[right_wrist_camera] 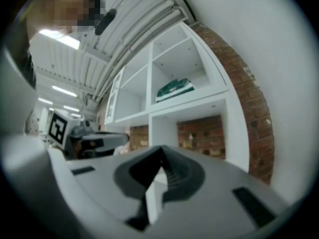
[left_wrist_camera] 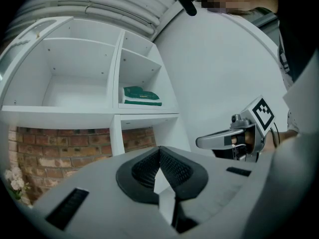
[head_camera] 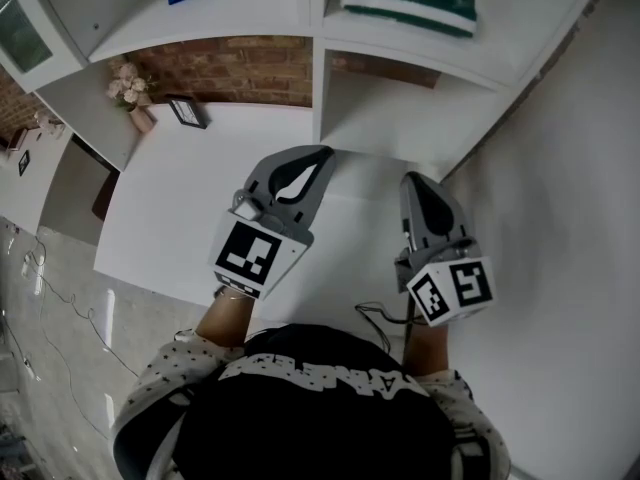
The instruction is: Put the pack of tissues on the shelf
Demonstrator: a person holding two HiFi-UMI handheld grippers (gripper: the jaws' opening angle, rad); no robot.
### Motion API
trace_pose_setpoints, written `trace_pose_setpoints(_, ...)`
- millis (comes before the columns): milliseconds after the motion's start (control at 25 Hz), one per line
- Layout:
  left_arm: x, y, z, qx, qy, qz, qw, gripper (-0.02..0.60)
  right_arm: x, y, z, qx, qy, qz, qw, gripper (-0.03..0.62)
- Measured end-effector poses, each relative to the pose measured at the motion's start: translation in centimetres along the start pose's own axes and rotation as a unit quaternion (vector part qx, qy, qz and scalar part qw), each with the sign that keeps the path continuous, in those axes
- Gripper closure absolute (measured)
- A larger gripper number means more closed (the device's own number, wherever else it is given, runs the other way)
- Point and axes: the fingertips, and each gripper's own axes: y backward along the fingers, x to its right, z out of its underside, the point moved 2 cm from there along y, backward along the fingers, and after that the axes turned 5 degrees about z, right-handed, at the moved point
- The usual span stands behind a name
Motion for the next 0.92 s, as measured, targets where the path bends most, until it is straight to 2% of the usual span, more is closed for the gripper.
trace_pose_setpoints(360,-0.2,0.3,0.0,-0.006,-0.025,-0.002,0.9997,0.546,-1.5,0.4,0.3,-0.004,-0.011,-0.019,1.000,0.563)
trace_pose_setpoints(920,-0.5,1.1,0.1,-0.010,-0.021,-0.016,0.9996,0.546,-2.0,0.3,0.0,0.003,-0.014,-0.024,1.000,0.563)
